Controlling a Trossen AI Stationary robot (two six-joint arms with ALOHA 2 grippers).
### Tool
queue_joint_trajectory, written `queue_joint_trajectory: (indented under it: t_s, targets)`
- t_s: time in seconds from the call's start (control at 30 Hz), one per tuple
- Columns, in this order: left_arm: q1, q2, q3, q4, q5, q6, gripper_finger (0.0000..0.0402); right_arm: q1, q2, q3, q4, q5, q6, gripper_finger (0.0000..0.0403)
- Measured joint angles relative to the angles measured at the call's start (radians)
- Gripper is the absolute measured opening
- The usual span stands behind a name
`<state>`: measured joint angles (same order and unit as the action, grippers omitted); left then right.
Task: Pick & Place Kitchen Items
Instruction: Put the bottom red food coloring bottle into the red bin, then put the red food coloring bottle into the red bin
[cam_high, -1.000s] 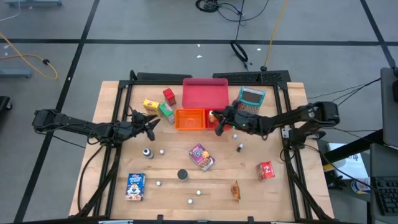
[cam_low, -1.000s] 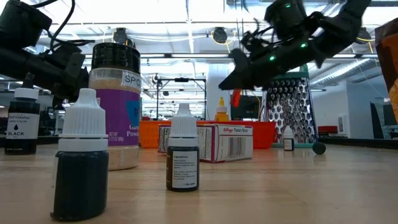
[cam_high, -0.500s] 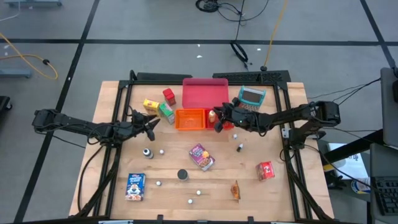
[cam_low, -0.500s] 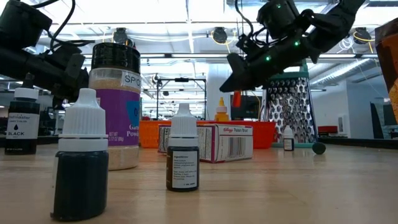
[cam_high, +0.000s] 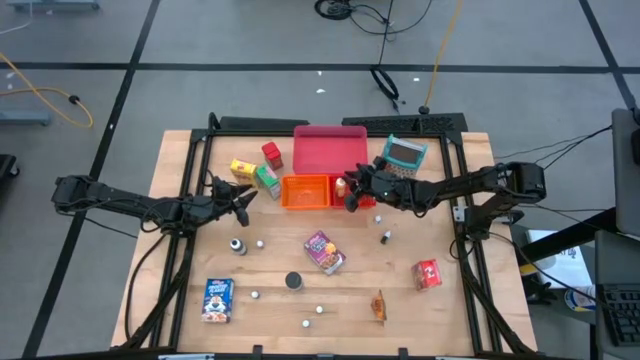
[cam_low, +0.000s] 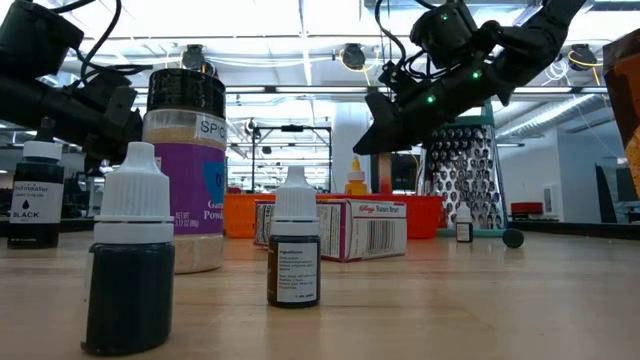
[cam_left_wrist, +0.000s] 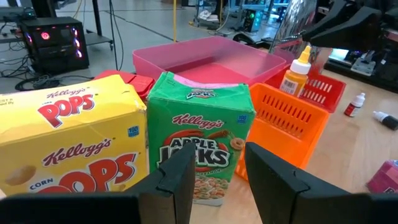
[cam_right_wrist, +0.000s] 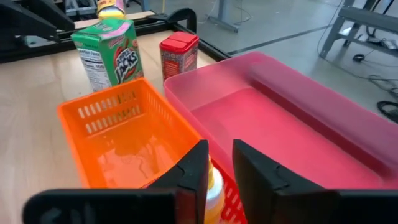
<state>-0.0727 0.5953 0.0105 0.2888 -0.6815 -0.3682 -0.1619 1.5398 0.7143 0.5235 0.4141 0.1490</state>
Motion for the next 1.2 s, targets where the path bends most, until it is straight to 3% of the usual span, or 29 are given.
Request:
queue_joint_trajectory:
  t_s: [0.3, 0.63, 1.2]
  targets:
    - [0.000, 0.000, 0.000, 0.000, 0.000, 0.000, 0.0141, 0.011, 0.000, -0.001, -0.001, 0.001, -0.004, 0.0097]
    - [0.000, 0.000, 0.000, -0.004, 0.000, 0.000, 0.0141, 0.138, -0.062, -0.001, -0.029, 0.006, -0.073, 0.0082]
    - [0.000, 0.000, 0.000, -0.007, 0.002, -0.003, 0.0141, 0.335, -0.274, -0.002, -0.574, 0.004, 0.079, 0.0082]
